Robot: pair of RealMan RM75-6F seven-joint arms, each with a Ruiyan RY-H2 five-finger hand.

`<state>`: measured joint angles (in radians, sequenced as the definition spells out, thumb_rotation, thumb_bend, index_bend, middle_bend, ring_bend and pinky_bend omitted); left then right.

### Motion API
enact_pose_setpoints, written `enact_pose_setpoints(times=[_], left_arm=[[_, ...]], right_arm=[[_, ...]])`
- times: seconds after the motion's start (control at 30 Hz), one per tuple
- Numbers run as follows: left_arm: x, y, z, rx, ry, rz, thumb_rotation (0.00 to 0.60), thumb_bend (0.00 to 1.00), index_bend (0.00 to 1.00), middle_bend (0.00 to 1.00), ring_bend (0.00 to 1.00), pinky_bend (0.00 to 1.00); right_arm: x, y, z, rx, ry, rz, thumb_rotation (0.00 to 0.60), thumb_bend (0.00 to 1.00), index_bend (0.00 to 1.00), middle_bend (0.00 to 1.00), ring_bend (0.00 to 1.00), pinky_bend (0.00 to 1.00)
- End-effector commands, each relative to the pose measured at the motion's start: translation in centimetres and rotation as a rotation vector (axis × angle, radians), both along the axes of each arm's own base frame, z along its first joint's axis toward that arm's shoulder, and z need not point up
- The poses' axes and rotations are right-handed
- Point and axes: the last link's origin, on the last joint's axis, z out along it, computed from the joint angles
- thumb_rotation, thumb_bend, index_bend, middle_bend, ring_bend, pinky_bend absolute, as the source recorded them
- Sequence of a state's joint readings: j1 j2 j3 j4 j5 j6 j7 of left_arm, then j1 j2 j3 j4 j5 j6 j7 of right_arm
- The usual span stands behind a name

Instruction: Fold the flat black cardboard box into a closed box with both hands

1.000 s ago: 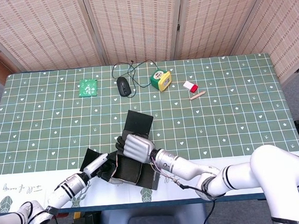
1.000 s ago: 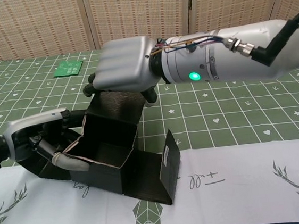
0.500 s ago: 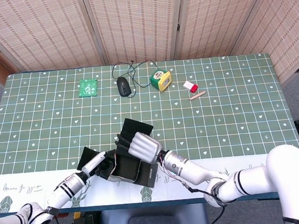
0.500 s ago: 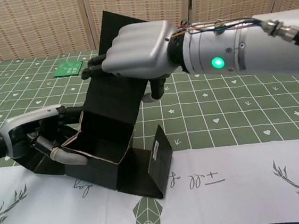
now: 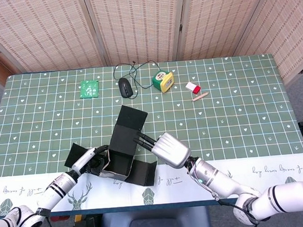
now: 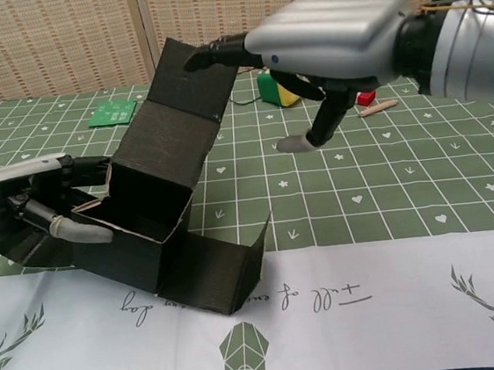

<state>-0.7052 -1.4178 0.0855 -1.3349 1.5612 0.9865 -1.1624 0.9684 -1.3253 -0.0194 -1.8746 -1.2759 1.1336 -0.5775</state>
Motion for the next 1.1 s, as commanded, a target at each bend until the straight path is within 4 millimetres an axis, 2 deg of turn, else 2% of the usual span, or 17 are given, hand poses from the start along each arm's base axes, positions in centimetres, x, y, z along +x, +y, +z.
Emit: enact_pose_setpoints(times=[0.03,0.2,0.37,0.53,0.6,0.8,0.93,1.1], left_arm=[[-0.1,0.1,0.3,-0.001,-0.020,0.028,0.600,0.09,0.29,0.28,0.68,0.98],[0.0,0.7,1.7,0.007,-0.052,0.058,0.600,0.09,0.29,0.29,0.68,0.98],[0.6,1.4,3.8,0.019,-0.109,0.090,0.600,0.09,0.30,0.29,0.67,0.98],[1.6,1.8,6.0,0.009,-0.182,0.140,0.600,0.09,0.30,0.29,0.67,0.98],[2.1,1.9,6.8,0.002,-0.209,0.158,0.600,0.09,0.30,0.29,0.67,0.98],[3.3,1.9,8.1,-0.029,-0.255,0.195,0.600,0.09,0.30,0.29,0.67,0.98],[3.8,1.8,8.4,-0.047,-0.268,0.204,0.600,0.09,0.30,0.29,0.67,0.98],[4.4,1.7,8.7,-0.061,-0.280,0.208,0.600,0.09,0.30,0.29,0.67,0.98]], right_arm=[[-1.2,0.1,1.2,-0.009,-0.042,-0.028,0.600,0.30,0.00,0.06,0.75,0.94],[-2.8,0.4,2.1,-0.029,-0.072,-0.053,0.600,0.30,0.00,0.06,0.75,0.94],[-4.0,0.9,2.0,-0.032,-0.108,-0.075,0.600,0.29,0.00,0.06,0.75,0.94],[-4.4,1.0,1.3,-0.057,-0.175,-0.077,0.600,0.18,0.00,0.06,0.74,0.94],[-4.4,1.1,0.7,-0.080,-0.212,-0.077,0.600,0.11,0.00,0.06,0.74,0.94],[-3.9,1.2,-1.3,-0.152,-0.295,-0.061,0.600,0.02,0.00,0.05,0.72,0.94],[-3.1,1.3,-2.7,-0.190,-0.381,-0.052,0.600,0.00,0.00,0.01,0.70,0.94],[-2.0,1.3,-4.3,-0.201,-0.471,-0.028,0.600,0.00,0.00,0.00,0.68,0.94]])
